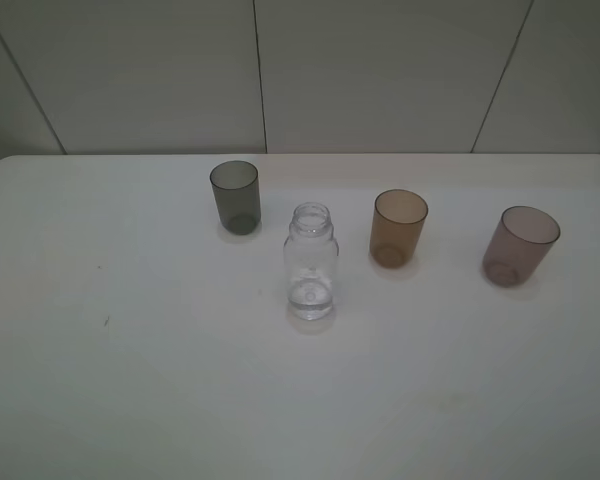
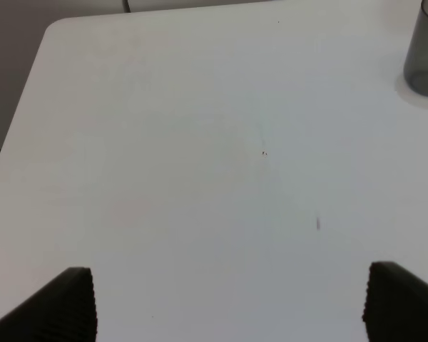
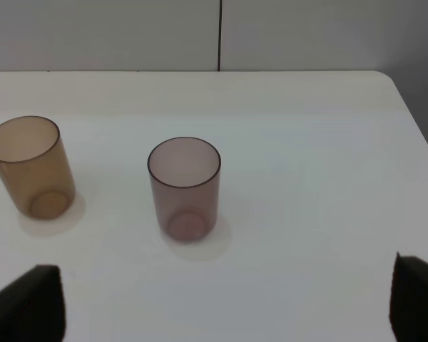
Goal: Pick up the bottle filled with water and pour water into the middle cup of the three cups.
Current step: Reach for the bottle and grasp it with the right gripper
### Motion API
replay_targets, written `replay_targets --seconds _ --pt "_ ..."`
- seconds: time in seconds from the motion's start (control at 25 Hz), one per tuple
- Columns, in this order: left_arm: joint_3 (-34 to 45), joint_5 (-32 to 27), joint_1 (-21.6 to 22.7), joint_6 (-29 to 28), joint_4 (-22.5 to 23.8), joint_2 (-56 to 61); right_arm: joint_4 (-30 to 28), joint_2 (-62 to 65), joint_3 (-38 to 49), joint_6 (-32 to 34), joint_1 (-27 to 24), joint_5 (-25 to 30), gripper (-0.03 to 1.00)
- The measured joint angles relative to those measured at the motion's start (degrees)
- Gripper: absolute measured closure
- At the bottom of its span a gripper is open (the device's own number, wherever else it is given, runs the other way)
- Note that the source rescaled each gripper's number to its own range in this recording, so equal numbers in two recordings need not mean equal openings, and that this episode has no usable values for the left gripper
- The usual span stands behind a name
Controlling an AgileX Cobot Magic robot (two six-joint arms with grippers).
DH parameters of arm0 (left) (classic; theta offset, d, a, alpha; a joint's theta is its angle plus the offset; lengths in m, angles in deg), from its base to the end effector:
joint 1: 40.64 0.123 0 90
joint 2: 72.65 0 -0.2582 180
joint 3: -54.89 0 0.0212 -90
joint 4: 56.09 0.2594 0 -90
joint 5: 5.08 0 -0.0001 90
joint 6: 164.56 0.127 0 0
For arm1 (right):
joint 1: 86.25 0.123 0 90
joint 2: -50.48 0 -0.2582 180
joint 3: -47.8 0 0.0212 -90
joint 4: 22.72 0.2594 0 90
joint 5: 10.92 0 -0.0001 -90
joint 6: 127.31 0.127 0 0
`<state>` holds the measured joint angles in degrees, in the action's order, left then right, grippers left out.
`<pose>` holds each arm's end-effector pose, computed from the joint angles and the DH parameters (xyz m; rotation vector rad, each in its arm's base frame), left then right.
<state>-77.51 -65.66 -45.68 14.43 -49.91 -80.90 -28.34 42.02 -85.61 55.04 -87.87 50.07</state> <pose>0.0614 0.0065 0.2671 0.0660 2.0269 0.0622 0.0585 -0.0125 0.2716 0.0761 2.0217 -0.1089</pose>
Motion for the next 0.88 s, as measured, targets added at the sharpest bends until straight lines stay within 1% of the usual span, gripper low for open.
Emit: replay_targets --seconds 0.88 --pt "0.0 0.0 0.0 0.0 0.0 0.0 0.0 0.0 0.0 0.0 0.0 0.0 -0.03"
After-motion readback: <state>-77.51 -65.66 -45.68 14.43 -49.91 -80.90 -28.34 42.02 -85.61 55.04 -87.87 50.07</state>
